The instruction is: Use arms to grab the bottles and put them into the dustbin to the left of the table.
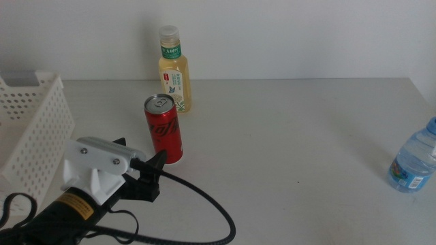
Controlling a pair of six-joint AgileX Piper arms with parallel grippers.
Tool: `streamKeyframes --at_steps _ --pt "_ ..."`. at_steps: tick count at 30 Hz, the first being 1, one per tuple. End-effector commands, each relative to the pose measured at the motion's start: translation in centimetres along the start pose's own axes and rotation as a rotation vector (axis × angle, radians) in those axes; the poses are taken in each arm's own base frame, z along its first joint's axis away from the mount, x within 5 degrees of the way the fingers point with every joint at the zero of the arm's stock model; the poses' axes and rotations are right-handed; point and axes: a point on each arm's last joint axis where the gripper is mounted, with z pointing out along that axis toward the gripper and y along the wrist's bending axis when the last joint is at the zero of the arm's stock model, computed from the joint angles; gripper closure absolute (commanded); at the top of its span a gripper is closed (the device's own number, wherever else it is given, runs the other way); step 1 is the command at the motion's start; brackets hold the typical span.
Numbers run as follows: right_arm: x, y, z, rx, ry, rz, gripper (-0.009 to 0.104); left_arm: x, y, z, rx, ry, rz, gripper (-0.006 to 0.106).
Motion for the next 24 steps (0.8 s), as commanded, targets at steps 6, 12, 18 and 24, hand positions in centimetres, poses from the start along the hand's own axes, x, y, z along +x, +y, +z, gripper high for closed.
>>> streamKeyframes --at_steps 6,12,18,24 --pt "-1.6 0.0 -0.5 0.008 -0.124 -0.022 0.020 -1.5 -0.2 3.7 -0.003 -0.099 -0.027 0.007" --pt "-1.6 0.0 -0.5 0.008 -0.124 -0.022 0.020 -1.1 -0.3 6.4 -0.007 -0.094 -0.029 0.007" --pt "-1.6 0.0 -0.5 0.008 -0.124 -0.022 0.020 -0.5 -0.1 8.5 -0.028 -0.090 -0.039 0.007" --pt "-1.6 0.0 -0.5 0.008 -0.124 -0.022 0.020 -0.1 0.1 9.7 -0.054 -0.086 -0.038 0.007"
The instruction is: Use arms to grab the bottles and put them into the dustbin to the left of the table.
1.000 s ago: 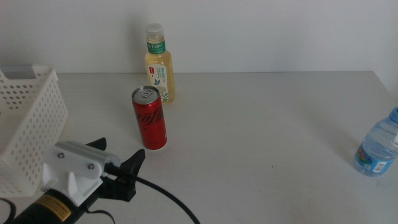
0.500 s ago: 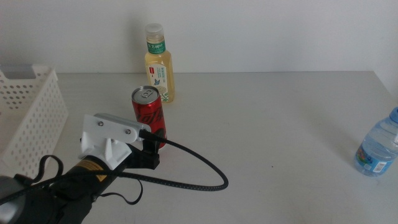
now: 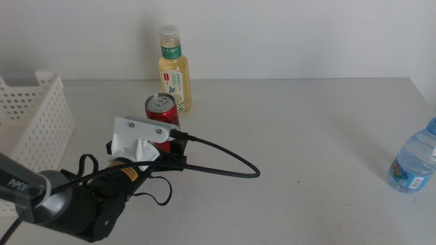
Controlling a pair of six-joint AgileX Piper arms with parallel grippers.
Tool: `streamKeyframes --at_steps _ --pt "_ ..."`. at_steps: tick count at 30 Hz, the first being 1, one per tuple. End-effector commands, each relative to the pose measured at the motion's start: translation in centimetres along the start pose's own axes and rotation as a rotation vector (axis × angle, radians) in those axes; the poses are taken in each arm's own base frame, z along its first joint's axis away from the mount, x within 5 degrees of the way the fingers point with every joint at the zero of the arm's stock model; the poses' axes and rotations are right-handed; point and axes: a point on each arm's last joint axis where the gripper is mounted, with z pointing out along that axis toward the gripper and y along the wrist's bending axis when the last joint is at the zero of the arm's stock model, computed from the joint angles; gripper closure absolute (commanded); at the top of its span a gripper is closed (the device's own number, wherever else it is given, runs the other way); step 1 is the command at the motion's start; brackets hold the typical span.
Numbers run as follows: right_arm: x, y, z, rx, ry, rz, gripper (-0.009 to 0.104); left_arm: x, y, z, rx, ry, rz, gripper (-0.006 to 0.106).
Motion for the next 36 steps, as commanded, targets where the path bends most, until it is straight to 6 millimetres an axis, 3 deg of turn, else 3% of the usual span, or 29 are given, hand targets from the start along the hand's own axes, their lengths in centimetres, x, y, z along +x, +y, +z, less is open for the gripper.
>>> streamKeyframes --at_steps 1,17,20,27,32,36 --pt "-1.6 0.0 -0.5 0.008 -0.124 -0.022 0.020 -2.3 -0.2 0.4 -0.005 -0.138 -0.017 0.007" --pt "-1.6 0.0 -0.5 0.008 -0.124 -0.022 0.020 -2.5 -0.1 3.0 -0.046 -0.179 -0.006 0.011" --pt "-1.6 0.0 -0.5 0.008 -0.124 -0.022 0.020 -2.5 -0.2 3.0 -0.028 -0.178 0.005 0.021" --pt "-1.6 0.0 -0.5 0.008 -0.124 -0.022 0.020 -2.8 -0.2 2.5 -0.030 -0.131 0.015 0.059" --pt "-1.6 0.0 -0.5 0.008 -0.124 -0.022 0.020 -4.9 -0.4 1.5 -0.024 -0.109 0.042 0.081" --pt "-1.6 0.0 -0.5 0.008 -0.124 -0.022 0.020 -6.8 -0.6 0.4 -0.014 -0.090 0.032 0.090"
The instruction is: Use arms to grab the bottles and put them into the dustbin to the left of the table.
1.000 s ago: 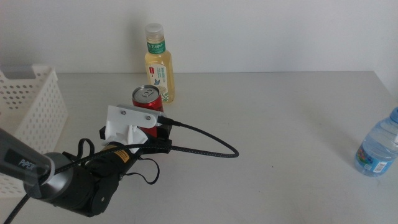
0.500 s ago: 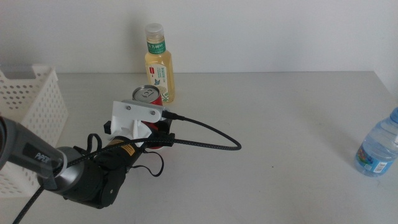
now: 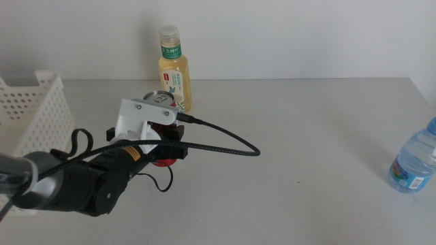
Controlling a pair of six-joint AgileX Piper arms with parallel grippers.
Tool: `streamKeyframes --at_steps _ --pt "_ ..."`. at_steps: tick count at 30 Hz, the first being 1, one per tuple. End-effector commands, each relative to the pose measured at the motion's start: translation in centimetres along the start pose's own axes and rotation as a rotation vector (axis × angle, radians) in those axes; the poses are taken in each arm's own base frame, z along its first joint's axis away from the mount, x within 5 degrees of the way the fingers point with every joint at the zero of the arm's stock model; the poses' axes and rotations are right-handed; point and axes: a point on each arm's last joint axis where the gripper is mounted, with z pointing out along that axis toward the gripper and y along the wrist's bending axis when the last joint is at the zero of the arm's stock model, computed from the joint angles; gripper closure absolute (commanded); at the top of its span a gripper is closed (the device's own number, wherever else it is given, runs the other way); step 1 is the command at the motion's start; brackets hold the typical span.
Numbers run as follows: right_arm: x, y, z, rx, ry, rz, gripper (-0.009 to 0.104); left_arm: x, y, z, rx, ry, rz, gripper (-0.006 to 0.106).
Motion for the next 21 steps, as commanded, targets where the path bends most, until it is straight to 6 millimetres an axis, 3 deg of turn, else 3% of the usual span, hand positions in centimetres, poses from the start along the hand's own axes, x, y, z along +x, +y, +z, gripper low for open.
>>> streamKeyframes --at_steps 1,16,21 --pt "-1.6 0.0 -0.5 0.008 -0.124 -0.022 0.020 -4.7 -0.2 -1.6 0.008 -0.181 -0.014 0.092" --pt "-1.6 0.0 -0.5 0.008 -0.124 -0.022 0.020 -13.1 -1.2 -4.6 0.101 0.160 0.040 0.102" --pt "-1.6 0.0 -0.5 0.008 -0.124 -0.022 0.020 -15.8 1.1 -5.1 0.061 0.287 0.007 0.102"
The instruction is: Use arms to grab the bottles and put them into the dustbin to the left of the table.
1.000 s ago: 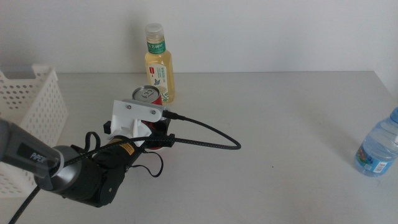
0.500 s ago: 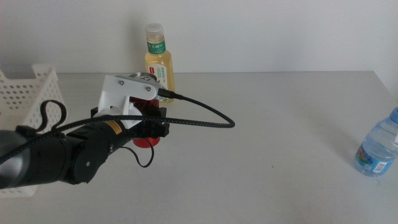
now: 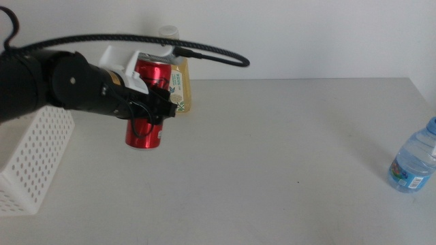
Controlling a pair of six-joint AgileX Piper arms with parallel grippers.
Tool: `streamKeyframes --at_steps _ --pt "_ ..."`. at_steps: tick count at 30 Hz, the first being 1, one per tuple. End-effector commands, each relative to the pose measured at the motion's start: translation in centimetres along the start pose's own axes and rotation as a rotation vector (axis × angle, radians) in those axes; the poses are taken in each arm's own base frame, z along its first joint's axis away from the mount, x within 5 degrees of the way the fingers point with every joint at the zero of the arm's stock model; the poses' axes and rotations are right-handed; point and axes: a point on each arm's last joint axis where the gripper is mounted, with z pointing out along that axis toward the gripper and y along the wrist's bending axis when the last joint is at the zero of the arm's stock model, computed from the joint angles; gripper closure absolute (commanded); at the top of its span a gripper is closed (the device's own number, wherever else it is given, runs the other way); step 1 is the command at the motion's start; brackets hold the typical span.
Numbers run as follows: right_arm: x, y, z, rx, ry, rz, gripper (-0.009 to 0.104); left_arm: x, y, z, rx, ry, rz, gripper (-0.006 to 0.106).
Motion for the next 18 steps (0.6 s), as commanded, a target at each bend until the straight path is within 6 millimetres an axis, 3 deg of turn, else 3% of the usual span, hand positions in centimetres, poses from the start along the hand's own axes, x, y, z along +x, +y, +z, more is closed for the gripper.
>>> streamKeyframes --at_steps 1,6,11,18 --pt "-1.6 0.0 -0.5 0.008 -0.124 -0.022 0.020 -3.6 1.5 -3.4 -0.032 -0.114 -0.031 0.102" --pt "-1.6 0.0 -0.5 0.008 -0.124 -0.022 0.020 -5.3 5.4 -6.4 -0.099 0.007 -0.039 0.102" --pt "-1.6 0.0 -0.5 0.008 -0.124 -0.022 0.020 -6.8 9.4 -10.5 -0.168 0.111 -0.025 0.102" --pt "-1.6 0.0 -0.5 0.008 -0.124 -0.022 0.020 -6.4 15.2 -14.3 -0.302 0.137 -0.155 0.102"
